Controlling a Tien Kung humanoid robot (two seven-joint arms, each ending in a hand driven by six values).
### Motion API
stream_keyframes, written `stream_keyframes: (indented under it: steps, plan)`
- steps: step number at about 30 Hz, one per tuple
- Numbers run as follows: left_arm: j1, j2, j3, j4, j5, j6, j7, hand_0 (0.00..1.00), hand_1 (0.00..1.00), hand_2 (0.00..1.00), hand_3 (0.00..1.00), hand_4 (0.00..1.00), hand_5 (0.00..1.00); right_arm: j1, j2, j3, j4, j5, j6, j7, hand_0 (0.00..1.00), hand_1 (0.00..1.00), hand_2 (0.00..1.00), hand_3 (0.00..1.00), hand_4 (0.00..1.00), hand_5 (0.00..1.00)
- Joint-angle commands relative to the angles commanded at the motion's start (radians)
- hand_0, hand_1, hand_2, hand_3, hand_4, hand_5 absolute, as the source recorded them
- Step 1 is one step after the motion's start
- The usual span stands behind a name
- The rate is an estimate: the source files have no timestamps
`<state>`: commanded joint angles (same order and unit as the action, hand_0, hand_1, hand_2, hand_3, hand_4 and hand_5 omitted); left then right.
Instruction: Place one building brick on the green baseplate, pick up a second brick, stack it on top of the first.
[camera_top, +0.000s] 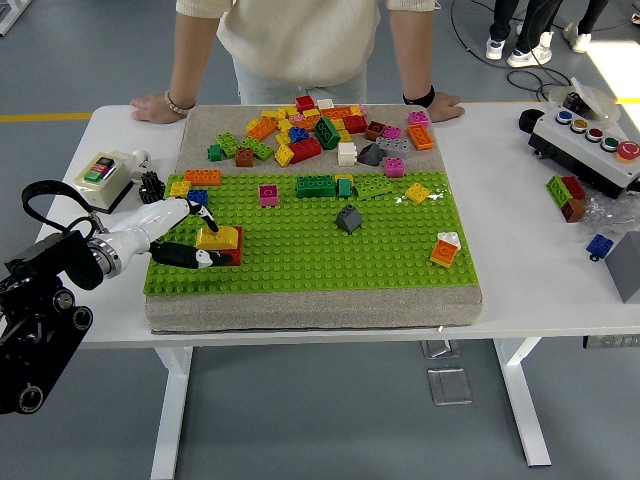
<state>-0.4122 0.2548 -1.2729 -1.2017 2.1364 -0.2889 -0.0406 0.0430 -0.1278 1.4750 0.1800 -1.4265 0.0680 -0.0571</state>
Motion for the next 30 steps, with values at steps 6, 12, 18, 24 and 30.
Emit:
stream_keyframes:
  steps: [6,12,18,24,30]
  plan:
    - [0.003,-0.002,0.002,0.009,0.002,0.004,-0.001,0.998,0.878,0.863,0.636,0.998,0.618,0.001,0.002,-0.001,0.000,0.000,-0.001,0.000,0.762,0.689,0.734,0.754,0.998,0.505]
    - [0.002,-0.007,0.003,0.020,0.001,0.006,-0.002,0.998,0.875,0.861,0.633,0.998,0.619,-0.002,0.002,-0.002,0.000,0.000,0.000,-0.001,0.761,0.689,0.734,0.754,0.998,0.505]
    - [-0.001,-0.012,0.003,0.028,0.001,0.008,-0.003,0.998,0.872,0.859,0.632,0.998,0.612,0.001,0.002,-0.002,0.000,0.001,-0.001,0.000,0.761,0.689,0.734,0.755,0.998,0.506]
    - [0.000,-0.012,0.003,0.036,0.007,0.003,-0.002,0.998,0.871,0.853,0.631,0.998,0.609,0.000,0.002,0.001,0.000,0.001,-0.001,0.000,0.761,0.689,0.734,0.754,0.998,0.506]
    - [0.004,-0.013,0.006,0.037,0.011,0.002,-0.001,0.998,0.870,0.848,0.630,0.998,0.603,0.000,0.001,0.003,0.000,0.000,0.000,0.000,0.762,0.689,0.734,0.754,0.998,0.506]
